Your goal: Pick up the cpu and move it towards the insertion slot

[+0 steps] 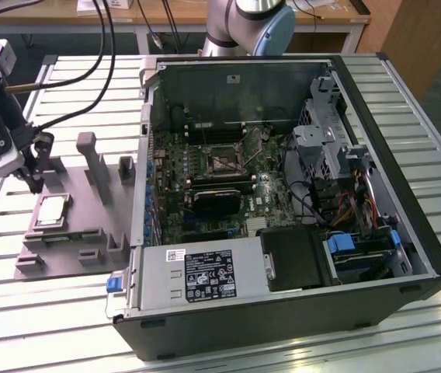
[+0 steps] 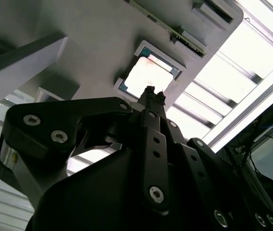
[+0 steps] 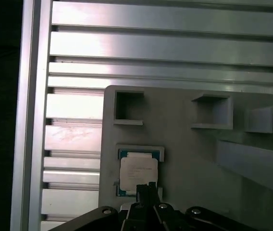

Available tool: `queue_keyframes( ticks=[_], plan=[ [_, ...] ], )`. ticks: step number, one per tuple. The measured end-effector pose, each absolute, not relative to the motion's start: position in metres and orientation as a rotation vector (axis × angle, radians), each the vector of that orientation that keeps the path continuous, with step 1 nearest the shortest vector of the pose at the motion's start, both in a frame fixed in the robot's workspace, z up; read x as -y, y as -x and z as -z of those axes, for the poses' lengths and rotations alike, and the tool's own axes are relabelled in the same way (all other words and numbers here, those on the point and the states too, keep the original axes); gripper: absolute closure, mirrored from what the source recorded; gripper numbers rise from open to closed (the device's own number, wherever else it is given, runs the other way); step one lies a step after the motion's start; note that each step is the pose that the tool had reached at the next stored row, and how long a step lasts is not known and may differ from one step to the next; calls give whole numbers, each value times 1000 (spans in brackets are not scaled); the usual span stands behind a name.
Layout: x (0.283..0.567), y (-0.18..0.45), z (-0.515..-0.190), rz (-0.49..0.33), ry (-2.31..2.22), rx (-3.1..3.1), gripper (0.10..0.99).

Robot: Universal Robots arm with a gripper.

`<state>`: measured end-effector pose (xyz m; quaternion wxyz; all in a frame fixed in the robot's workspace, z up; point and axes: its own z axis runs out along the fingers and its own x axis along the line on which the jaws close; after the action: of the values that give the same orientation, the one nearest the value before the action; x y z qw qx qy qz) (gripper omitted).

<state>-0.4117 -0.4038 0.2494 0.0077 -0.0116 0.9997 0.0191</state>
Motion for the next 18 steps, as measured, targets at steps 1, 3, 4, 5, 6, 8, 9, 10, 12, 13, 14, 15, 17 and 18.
queue_keyframes(
  ticks=[1,3,4,5,6,8,9,10,12,13,14,15,17,18],
  plan=[
    [404,412,-248,-60,36,-3126,984],
    [404,412,-244,-60,36,-3125,984],
    [404,412,-242,-60,36,-3125,984],
    [404,412,-240,-60,36,-3125,984],
    [404,412,-239,-60,36,-3125,984],
    [404,412,-235,-60,36,-3125,984],
    [404,412,-233,-60,36,-3125,984],
    [404,412,-231,-60,36,-3125,984],
    [404,412,-228,-60,36,-3125,984],
    [404,412,-226,-60,36,-3125,984],
    [404,412,-224,-60,36,-3125,984],
    [404,412,-222,-60,36,-3125,984],
    [404,412,-219,-60,36,-3125,984],
    [404,412,-217,-60,36,-3125,984]
  ],
)
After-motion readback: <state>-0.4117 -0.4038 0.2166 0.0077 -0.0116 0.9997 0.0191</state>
